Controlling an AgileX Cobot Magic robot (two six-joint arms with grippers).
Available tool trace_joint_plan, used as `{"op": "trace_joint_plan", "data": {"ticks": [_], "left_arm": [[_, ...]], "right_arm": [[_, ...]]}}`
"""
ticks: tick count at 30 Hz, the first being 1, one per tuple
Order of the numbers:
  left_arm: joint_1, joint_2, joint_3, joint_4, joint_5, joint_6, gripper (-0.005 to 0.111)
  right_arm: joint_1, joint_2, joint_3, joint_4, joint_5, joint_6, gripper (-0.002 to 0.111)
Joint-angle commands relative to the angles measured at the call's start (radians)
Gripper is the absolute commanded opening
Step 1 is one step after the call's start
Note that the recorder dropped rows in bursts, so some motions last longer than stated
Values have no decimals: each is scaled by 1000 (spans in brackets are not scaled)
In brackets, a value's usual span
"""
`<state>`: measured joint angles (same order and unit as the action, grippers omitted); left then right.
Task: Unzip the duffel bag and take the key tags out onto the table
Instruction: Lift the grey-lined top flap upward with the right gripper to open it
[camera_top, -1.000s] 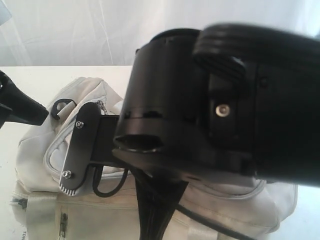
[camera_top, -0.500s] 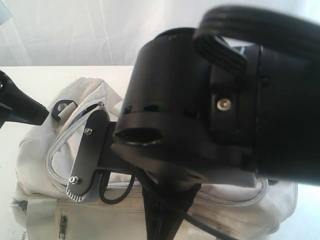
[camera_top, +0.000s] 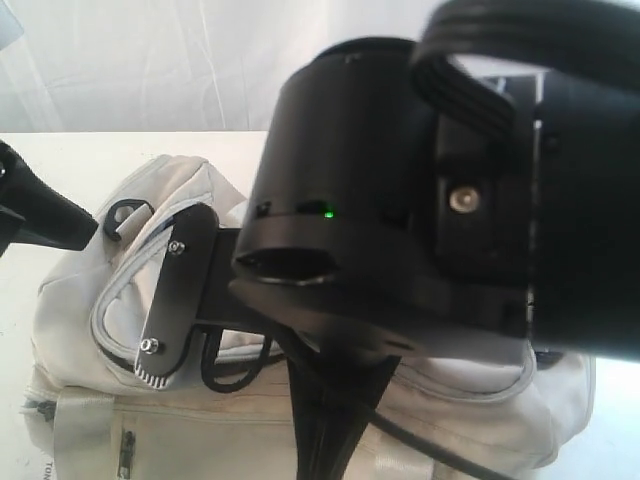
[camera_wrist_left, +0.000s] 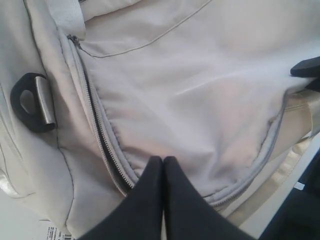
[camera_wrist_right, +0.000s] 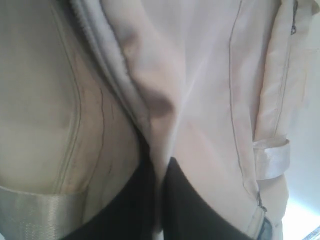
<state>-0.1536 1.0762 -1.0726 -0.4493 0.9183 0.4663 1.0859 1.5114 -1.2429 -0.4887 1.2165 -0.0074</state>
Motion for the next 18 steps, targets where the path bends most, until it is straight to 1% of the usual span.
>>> {"op": "trace_joint_plan", "data": {"ticks": [1, 5, 7, 9, 13, 18], "left_arm": [[3, -12, 0, -21, 16, 4, 0], [3, -12, 0, -21, 16, 4, 0], [3, -12, 0, -21, 16, 4, 0], [3, -12, 0, -21, 19, 4, 0], [3, -12, 0, -21, 19, 4, 0], [3, -12, 0, -28, 18, 1, 0]], "right_arm": [[0, -20, -7, -86, 5, 7, 0], [0, -20, -7, -192, 5, 15, 0], [-14, -20, -7, -253, -66, 28, 0], [-42, -18, -7, -332, -150, 88, 0], [-150, 3, -7, -474, -296, 200, 0], [-357, 76, -79, -481, -464, 232, 0]]}}
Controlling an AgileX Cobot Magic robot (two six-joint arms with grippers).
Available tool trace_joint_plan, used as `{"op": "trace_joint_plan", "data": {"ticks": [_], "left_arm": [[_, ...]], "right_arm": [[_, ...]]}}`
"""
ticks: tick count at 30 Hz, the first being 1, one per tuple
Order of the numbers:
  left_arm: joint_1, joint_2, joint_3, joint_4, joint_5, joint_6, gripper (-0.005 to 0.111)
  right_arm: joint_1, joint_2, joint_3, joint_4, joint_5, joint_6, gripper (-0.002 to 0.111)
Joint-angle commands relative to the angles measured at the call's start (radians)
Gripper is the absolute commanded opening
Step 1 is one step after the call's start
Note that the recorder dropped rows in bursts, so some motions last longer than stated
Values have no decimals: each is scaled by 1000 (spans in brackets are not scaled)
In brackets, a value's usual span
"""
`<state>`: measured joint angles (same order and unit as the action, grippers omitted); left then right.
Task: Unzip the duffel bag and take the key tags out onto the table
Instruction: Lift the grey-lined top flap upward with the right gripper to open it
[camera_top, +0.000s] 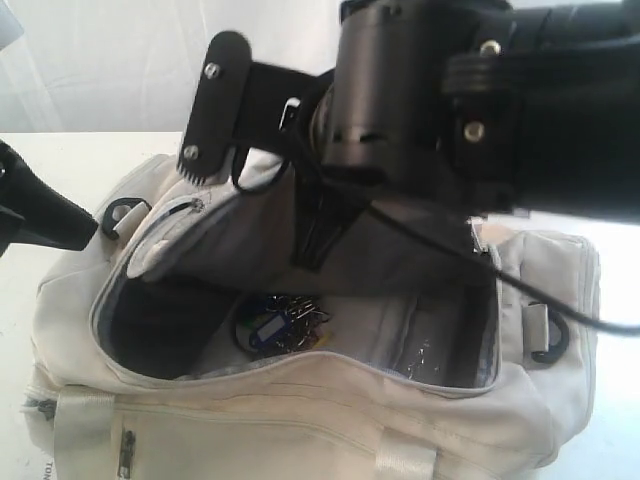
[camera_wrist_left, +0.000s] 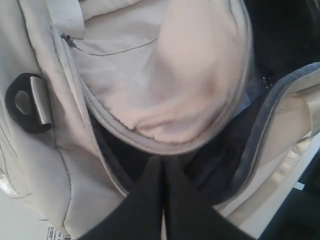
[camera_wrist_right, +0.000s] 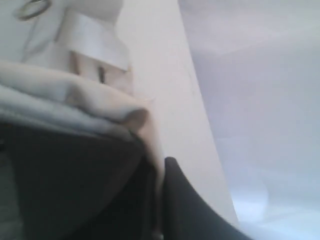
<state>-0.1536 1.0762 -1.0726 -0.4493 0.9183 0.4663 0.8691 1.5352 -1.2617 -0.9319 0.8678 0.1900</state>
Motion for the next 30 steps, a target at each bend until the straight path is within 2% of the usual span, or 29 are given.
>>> {"op": "trace_joint_plan", "data": {"ticks": [1, 8, 13, 15, 18, 23, 24, 25, 30], "left_arm": [[3, -12, 0, -30, 18, 1, 0], [3, -10, 0, -44, 17, 1, 0], [3, -10, 0, -44, 17, 1, 0], [3, -10, 0, -44, 17, 1, 0], [3, -10, 0, -44, 17, 1, 0], [3, -10, 0, -46, 17, 1, 0], [3, -10, 0, -46, 17, 1, 0], [3, -10, 0, -46, 17, 1, 0], [3, -10, 0, -46, 20, 1, 0]], "right_arm": [[-170, 72, -83, -38, -130, 35, 0], [-350, 262, -310, 34, -138, 35, 0], [-412, 372, -407, 167, -94, 21, 0], [-425, 400, -422, 218, -72, 15, 4], [-430, 422, -424, 291, -53, -35, 18], [-430, 421, -424, 348, -23, -66, 65], [-430, 416, -424, 348, -22, -64, 70], [-430, 409, -424, 348, -22, -56, 73], [-430, 353, -424, 359, -25, -52, 73]]}}
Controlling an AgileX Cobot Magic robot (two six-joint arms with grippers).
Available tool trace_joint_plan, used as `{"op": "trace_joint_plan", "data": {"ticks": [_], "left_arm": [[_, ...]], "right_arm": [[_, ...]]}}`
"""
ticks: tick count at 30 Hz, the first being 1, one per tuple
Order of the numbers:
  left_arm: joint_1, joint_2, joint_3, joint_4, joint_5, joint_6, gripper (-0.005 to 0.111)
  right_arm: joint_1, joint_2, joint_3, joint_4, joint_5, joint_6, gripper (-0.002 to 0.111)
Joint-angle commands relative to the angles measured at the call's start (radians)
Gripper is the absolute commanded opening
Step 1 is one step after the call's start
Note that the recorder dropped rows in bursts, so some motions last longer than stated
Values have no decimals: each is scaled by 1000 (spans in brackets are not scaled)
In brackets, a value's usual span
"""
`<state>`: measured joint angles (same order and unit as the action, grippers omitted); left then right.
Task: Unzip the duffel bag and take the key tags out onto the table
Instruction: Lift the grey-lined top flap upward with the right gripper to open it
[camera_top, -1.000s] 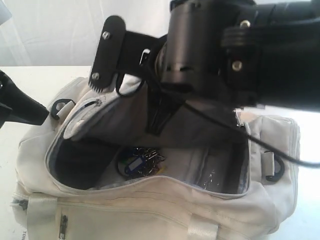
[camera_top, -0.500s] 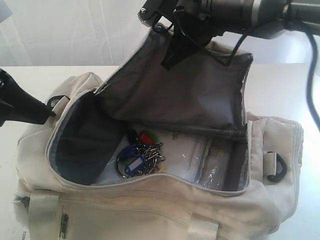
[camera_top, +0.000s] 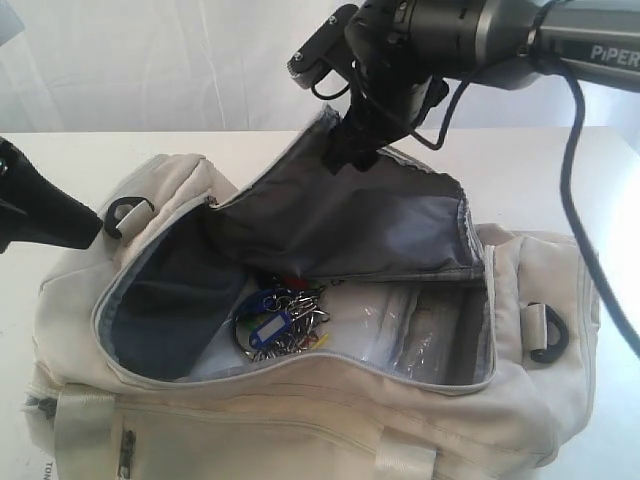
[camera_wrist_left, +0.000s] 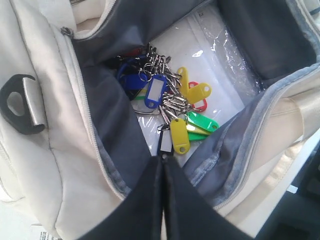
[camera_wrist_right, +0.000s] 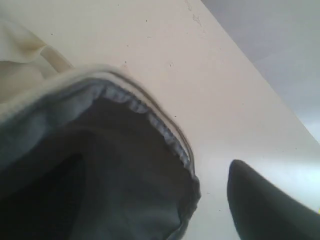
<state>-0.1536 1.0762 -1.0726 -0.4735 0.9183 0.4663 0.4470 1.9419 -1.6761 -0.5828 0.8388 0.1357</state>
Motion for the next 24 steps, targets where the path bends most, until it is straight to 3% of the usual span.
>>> {"op": "trace_joint_plan", "data": {"ticks": [1, 6, 10, 16, 24], "left_arm": [[3, -10, 0, -24, 23, 1, 0], [3, -10, 0, -26, 25, 1, 0], [3, -10, 0, -26, 27, 4, 0], [3, -10, 0, -26, 27, 4, 0], [3, -10, 0, -26, 37, 4, 0]], "right_arm": [[-8, -69, -10, 17, 4, 5, 73], [-8, -134, -10, 209, 38, 7, 70], [-8, -145, -10, 429, 156, -55, 60], [-8, -143, -10, 446, 374, -90, 49], [2, -105, -10, 628, 382, -200, 34]]}}
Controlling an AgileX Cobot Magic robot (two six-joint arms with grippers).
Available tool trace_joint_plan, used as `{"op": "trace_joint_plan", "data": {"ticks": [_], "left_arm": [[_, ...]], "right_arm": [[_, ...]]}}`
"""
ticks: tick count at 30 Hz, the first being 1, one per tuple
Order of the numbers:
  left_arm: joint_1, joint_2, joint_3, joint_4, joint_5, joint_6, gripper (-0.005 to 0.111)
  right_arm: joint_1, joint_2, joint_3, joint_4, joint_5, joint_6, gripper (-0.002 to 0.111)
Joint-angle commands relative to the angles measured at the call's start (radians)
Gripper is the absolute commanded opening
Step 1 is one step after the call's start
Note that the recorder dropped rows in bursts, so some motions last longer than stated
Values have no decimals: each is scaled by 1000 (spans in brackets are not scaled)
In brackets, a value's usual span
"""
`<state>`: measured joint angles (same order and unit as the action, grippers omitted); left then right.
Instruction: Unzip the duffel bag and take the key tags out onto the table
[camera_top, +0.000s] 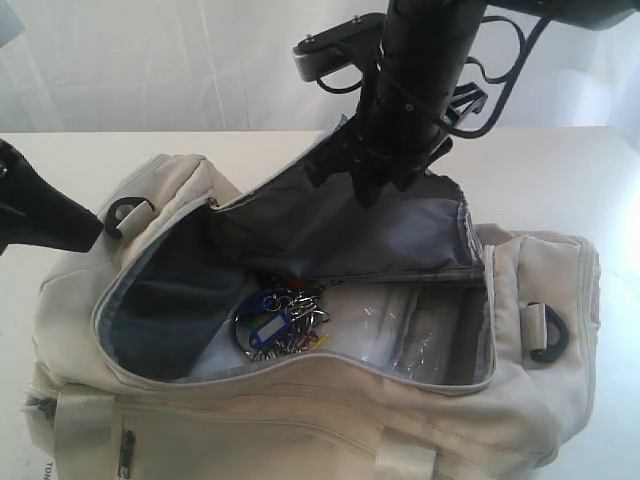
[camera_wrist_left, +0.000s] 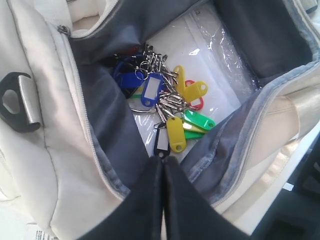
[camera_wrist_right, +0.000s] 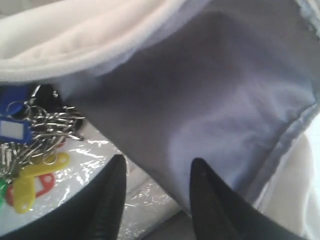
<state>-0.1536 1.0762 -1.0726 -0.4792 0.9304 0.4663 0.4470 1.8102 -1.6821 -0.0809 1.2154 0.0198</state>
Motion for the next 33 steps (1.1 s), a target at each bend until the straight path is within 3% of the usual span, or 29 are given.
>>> {"op": "trace_joint_plan", "data": {"ticks": [1, 3, 6, 11, 13, 20, 26, 33], "left_arm": [[3, -10, 0, -20, 26, 4, 0], [3, -10, 0, -20, 26, 4, 0], [3, -10, 0, -20, 28, 4, 0], [3, -10, 0, -20, 34, 6, 0], [3, -10, 0, -20, 34, 6, 0], [3, -10, 2, -20, 35, 30, 0], [3, -10, 15, 35, -26, 33, 0], [3, -6, 88, 80, -169, 35, 0]], "right_arm": [[2, 39, -4, 185, 6, -115, 33], [2, 66, -4, 308, -39, -184, 31], [2, 102, -4, 409, -245, -233, 31], [2, 158, -4, 435, -645, -232, 31], [2, 178, -4, 435, -688, -232, 31], [0, 37, -4, 380, -529, -232, 31], [0, -192, 13, 285, -82, -216, 30], [0, -447, 205, 265, -113, -197, 20]]}}
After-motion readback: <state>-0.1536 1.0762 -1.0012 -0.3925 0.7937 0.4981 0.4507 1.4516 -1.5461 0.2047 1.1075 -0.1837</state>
